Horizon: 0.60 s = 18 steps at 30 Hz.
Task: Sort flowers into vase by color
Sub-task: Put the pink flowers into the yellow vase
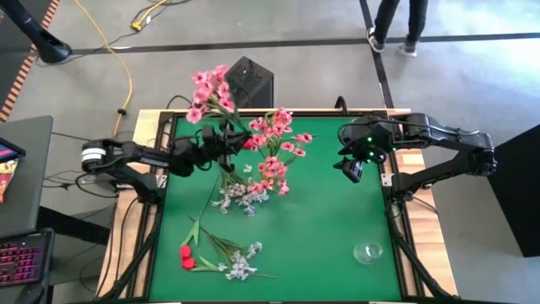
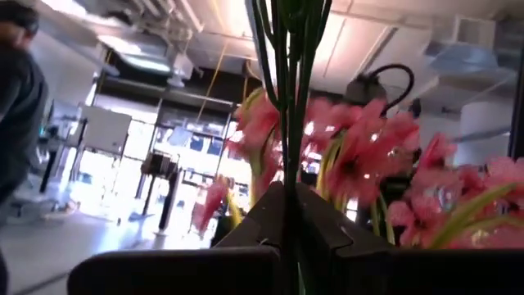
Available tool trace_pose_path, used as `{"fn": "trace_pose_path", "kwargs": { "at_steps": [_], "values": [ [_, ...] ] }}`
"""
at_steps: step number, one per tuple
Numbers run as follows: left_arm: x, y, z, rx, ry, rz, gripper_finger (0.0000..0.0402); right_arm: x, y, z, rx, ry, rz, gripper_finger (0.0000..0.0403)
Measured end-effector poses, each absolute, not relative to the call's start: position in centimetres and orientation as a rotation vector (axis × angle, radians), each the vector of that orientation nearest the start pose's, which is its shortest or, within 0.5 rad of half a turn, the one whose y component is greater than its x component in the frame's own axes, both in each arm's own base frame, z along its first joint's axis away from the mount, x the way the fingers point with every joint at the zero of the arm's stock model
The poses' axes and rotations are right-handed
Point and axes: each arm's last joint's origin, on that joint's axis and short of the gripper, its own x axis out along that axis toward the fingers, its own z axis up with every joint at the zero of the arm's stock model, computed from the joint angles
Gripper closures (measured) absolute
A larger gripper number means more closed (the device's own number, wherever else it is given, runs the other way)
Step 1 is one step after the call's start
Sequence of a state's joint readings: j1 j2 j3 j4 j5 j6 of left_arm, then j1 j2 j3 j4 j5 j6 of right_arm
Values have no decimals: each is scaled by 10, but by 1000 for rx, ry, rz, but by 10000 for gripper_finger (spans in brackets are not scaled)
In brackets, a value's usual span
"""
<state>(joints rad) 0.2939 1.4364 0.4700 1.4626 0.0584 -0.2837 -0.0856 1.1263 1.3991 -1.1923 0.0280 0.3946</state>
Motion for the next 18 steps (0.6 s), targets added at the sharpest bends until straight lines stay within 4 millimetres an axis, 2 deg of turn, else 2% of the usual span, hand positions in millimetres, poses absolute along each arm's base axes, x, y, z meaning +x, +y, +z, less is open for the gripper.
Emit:
{"fn": "trace_pose_path", "kwargs": {
  "at_steps": [3, 18],
  "values": [
    [243, 72, 231, -233, -485, 177, 401, 184, -17, 389, 388, 888, -284, 127],
    [251, 62, 214, -256, -365, 199, 401, 185, -19, 390, 344, 863, -322, 127]
  ]
}}
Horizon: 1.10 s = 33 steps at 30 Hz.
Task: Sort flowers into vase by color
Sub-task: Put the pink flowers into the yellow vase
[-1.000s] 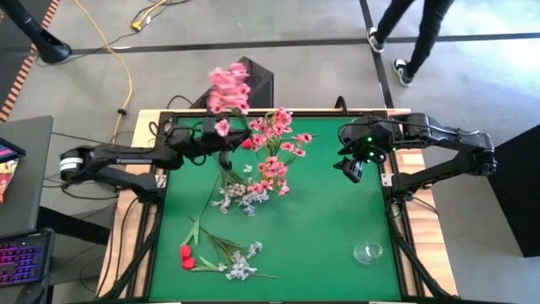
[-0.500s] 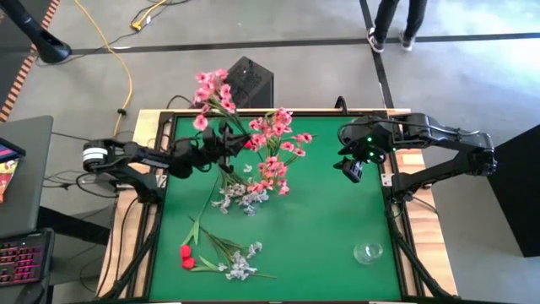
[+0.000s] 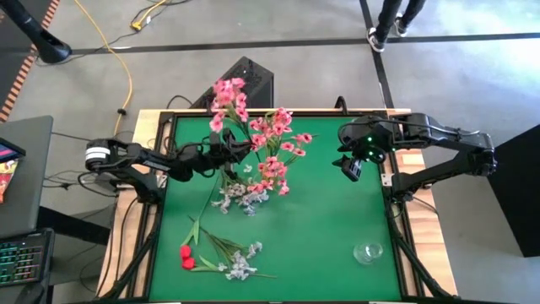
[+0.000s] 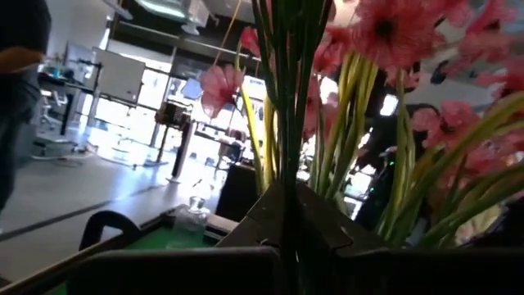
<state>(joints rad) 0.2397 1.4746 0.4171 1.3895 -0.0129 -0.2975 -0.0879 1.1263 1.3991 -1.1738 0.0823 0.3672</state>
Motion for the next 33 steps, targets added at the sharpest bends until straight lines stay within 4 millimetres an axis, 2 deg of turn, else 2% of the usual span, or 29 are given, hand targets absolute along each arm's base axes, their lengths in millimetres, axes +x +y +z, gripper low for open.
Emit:
{"fn": "trace_pose_path", "kwargs": {
  "at_steps": [11, 17, 23, 33],
  "values": [
    [251, 63, 214, -227, -380, 292, 401, 188, -19, 392, 317, 825, -308, 127],
    [252, 62, 215, -227, -377, 276, 401, 188, -19, 392, 314, 825, -309, 127],
    [265, 60, 225, -186, -345, 259, 401, 188, -19, 392, 310, 825, -307, 127],
    [267, 60, 221, -163, -288, 254, 401, 189, -19, 392, 310, 825, -307, 127]
  ]
}}
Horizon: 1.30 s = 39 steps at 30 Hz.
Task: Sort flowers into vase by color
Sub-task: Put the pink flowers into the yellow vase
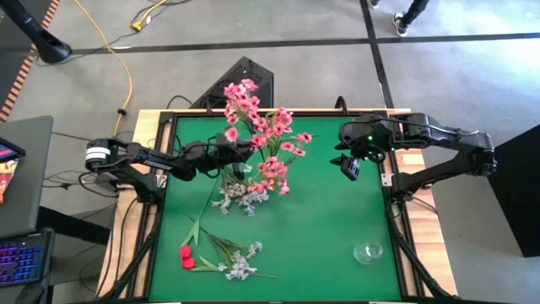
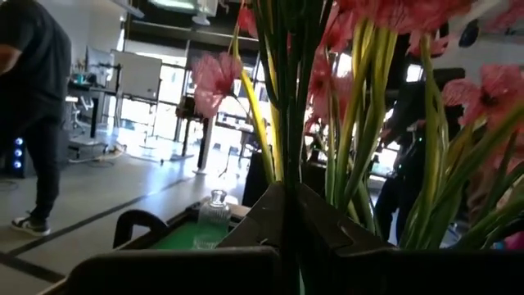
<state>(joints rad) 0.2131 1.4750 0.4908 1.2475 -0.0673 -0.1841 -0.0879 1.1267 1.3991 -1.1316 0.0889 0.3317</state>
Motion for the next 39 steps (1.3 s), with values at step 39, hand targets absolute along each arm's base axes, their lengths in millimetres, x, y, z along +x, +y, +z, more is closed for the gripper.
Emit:
{"fn": "trace_pose_path", "kwargs": {
  "at_steps": [39],
  "values": [
    [287, 60, 158, -60, -38, -40, 401, 189, -19, 392, 268, 830, -287, 127]
  ]
}}
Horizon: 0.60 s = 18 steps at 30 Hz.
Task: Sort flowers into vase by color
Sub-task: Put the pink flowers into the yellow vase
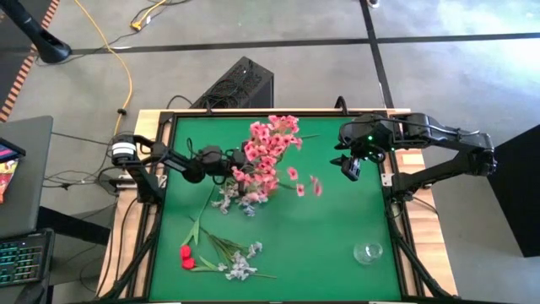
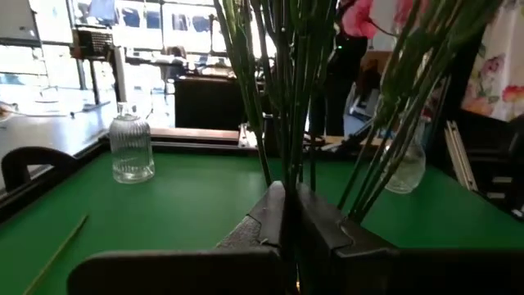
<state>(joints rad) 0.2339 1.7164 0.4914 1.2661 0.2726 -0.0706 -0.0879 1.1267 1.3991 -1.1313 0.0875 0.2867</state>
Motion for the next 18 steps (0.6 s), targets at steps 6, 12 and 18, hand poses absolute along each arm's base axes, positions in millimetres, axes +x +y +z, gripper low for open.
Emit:
{"fn": "trace_pose_path", "kwargs": {
  "at_steps": [6, 12, 18],
  "values": [
    [286, 64, 156, -59, -14, -71, 401, 189, -19, 392, 268, 830, -286, 127],
    [285, 65, 152, -105, 35, -116, 401, 189, -19, 392, 268, 830, -286, 127],
    [285, 66, 153, -139, 35, -97, 372, 189, -19, 392, 269, 830, -286, 127]
  ]
}}
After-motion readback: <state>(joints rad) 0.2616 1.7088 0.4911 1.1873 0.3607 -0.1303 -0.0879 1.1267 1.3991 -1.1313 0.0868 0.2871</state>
